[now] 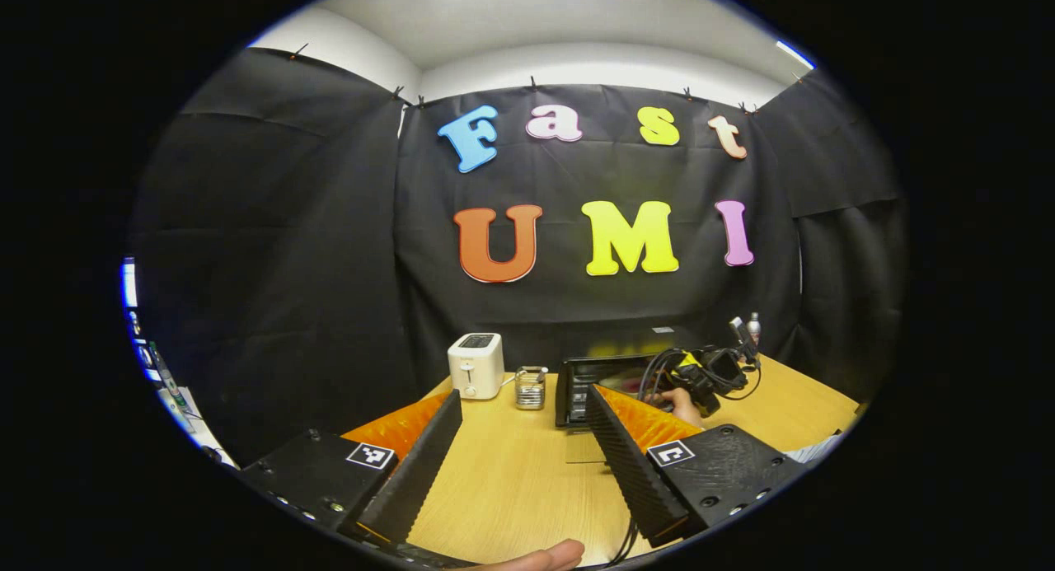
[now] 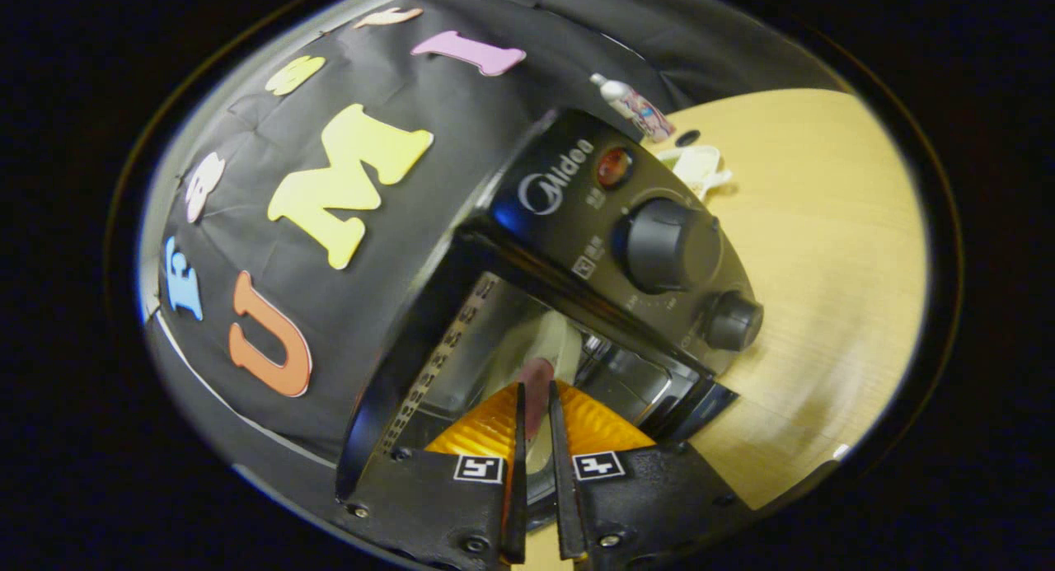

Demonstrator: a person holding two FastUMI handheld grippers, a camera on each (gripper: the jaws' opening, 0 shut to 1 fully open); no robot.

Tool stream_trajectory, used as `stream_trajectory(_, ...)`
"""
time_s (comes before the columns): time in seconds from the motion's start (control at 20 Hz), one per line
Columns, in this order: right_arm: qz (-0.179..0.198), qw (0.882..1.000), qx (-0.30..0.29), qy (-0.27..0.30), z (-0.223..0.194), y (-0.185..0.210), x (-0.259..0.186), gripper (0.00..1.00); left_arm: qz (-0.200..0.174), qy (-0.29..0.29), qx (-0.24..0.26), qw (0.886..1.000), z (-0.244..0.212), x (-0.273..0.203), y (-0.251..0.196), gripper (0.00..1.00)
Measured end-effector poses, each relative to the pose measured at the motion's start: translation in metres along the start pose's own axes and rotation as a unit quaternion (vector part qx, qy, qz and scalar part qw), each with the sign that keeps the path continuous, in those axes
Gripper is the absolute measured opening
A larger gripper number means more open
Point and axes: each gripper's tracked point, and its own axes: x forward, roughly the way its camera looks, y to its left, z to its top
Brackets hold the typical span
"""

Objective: Open the electric oven with the left hand, put the food in, and close the electric oven.

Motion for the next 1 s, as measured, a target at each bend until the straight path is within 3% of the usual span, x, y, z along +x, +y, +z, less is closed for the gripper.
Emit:
stream_trajectory(0.05, 0.006, 1.000, -0.018, 0.005, -0.005, 0.007, -0.001, 0.11, -0.004, -0.002, -0.002, 1.000, 0.002, -0.001, -0.001, 0.95)
stream_trajectory(0.1, 0.009, 0.999, -0.030, 0.008, -0.006, 0.009, -0.002, 0.19, -0.006, -0.005, -0.003, 1.000, 0.003, -0.001, -0.003, 0.95)
stream_trajectory(0.15, 0.012, 0.999, -0.042, 0.006, -0.005, 0.009, -0.005, 0.21, -0.006, -0.008, -0.004, 1.000, 0.005, -0.002, -0.003, 0.96)
stream_trajectory(0.2, 0.012, 0.999, -0.052, 0.001, -0.002, 0.008, -0.007, 0.15, -0.007, -0.008, -0.002, 1.000, 0.004, -0.003, -0.002, 0.96)
stream_trajectory(0.35, 0.025, 0.996, -0.086, -0.021, 0.009, 0.013, -0.022, 0.25, -0.001, -0.007, 0.005, 1.000, 0.002, -0.001, 0.001, 0.95)
stream_trajectory(0.45, 0.022, 0.990, -0.130, -0.053, 0.023, 0.014, -0.037, 0.27, 0.005, -0.006, 0.007, 1.000, 0.000, 0.001, 0.005, 0.95)
stream_trajectory(0.5, 0.020, 0.985, -0.159, -0.060, 0.024, 0.011, -0.046, 0.35, 0.007, -0.003, 0.006, 1.000, -0.002, 0.002, 0.005, 0.95)
stream_trajectory(0.55, 0.022, 0.981, -0.182, -0.065, 0.024, 0.013, -0.052, 0.29, 0.006, 0.000, 0.004, 1.000, -0.005, 0.003, 0.005, 0.96)
stream_trajectory(0.6, 0.025, 0.977, -0.203, -0.068, 0.024, 0.014, -0.059, 0.39, 0.005, 0.002, 0.001, 1.000, -0.007, 0.005, 0.003, 0.96)
stream_trajectory(0.65, 0.028, 0.973, -0.220, -0.069, 0.024, 0.013, -0.066, 0.34, 0.004, 0.004, -0.001, 1.000, -0.009, 0.007, 0.002, 0.96)
stream_trajectory(0.7, 0.037, 0.969, -0.237, -0.065, 0.023, 0.015, -0.074, 0.44, 0.003, 0.005, -0.002, 1.000, -0.011, 0.008, 0.001, 0.95)
stream_trajectory(0.8, 0.049, 0.959, -0.272, -0.065, 0.027, 0.014, -0.089, 0.56, 0.003, 0.011, -0.001, 1.000, -0.016, 0.013, 0.000, 0.95)
stream_trajectory(0.85, 0.060, 0.953, -0.288, -0.067, 0.029, 0.015, -0.101, 0.70, 0.004, 0.015, 0.002, 1.000, -0.021, 0.016, -0.002, 0.95)
stream_trajectory(1.0, 0.066, 0.930, -0.352, -0.077, 0.045, 0.014, -0.134, 0.90, 0.006, 0.037, 0.004, 0.999, -0.040, 0.030, -0.007, 0.95)
